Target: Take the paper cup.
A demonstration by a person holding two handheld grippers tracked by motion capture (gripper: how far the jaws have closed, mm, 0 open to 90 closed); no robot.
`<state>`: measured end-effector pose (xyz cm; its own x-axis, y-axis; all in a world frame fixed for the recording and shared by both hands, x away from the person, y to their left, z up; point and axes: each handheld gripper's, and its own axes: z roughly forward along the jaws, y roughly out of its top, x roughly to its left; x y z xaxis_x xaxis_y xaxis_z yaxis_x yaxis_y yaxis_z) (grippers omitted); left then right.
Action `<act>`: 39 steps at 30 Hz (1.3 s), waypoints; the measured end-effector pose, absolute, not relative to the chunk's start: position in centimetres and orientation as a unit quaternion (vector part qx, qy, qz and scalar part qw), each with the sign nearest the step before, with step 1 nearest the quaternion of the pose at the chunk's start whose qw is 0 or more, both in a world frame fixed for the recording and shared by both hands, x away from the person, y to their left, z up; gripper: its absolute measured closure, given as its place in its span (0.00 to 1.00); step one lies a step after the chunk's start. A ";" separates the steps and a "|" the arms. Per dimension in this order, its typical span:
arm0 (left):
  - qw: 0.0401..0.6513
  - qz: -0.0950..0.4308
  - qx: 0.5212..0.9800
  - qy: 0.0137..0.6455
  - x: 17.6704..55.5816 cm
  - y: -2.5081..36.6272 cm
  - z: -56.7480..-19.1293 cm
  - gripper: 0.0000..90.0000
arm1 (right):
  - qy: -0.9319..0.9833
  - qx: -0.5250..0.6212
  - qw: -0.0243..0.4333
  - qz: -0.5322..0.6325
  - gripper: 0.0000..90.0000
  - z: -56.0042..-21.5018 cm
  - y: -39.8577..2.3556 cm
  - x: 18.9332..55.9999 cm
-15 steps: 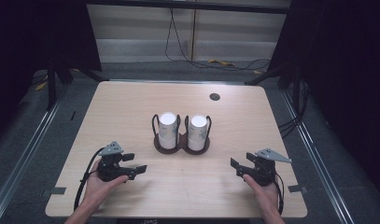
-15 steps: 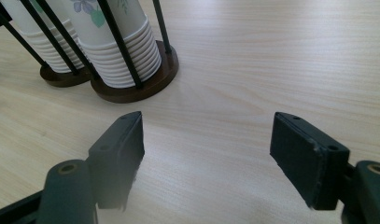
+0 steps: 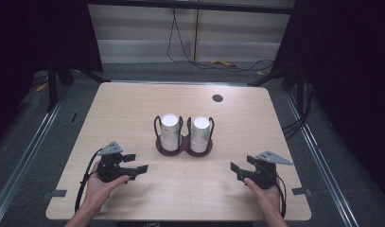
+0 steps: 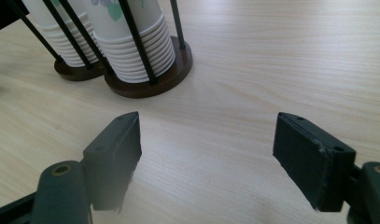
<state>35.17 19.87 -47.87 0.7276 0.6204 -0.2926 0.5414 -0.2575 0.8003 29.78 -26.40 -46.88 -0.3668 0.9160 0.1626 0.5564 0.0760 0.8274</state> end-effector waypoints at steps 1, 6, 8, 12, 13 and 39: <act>0.486 0.038 0.794 0.362 35.1 19.7 -47.8 0.25 | 0.704 0.523 0.205 0.435 0.26 -46.9 -26.3 29.8; 0.480 0.033 0.801 0.357 35.4 19.4 -47.4 0.26 | 0.713 0.511 0.197 0.437 0.26 -46.8 -25.6 29.6; 0.484 0.035 0.801 0.351 35.5 19.4 -47.1 0.26 | 0.720 0.507 0.188 0.436 0.25 -46.9 -25.5 29.5; 0.491 0.041 0.803 0.336 35.7 19.0 -46.3 0.26 | 0.723 0.501 0.189 0.436 0.25 -46.8 -25.1 29.3; 0.491 0.041 0.803 0.336 35.7 19.0 -46.3 0.26 | 0.724 0.499 0.189 0.437 0.25 -46.8 -25.1 29.3; 0.519 0.074 0.796 0.303 39.1 16.3 -40.1 0.30 | 0.736 0.491 0.174 0.433 0.25 -46.9 -24.3 29.3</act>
<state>39.12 16.28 -40.06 0.8054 0.5589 -0.1974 0.4064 -0.2781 0.8704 29.33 -24.28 -46.95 -0.4572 0.8732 0.1689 0.5719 0.1432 0.8077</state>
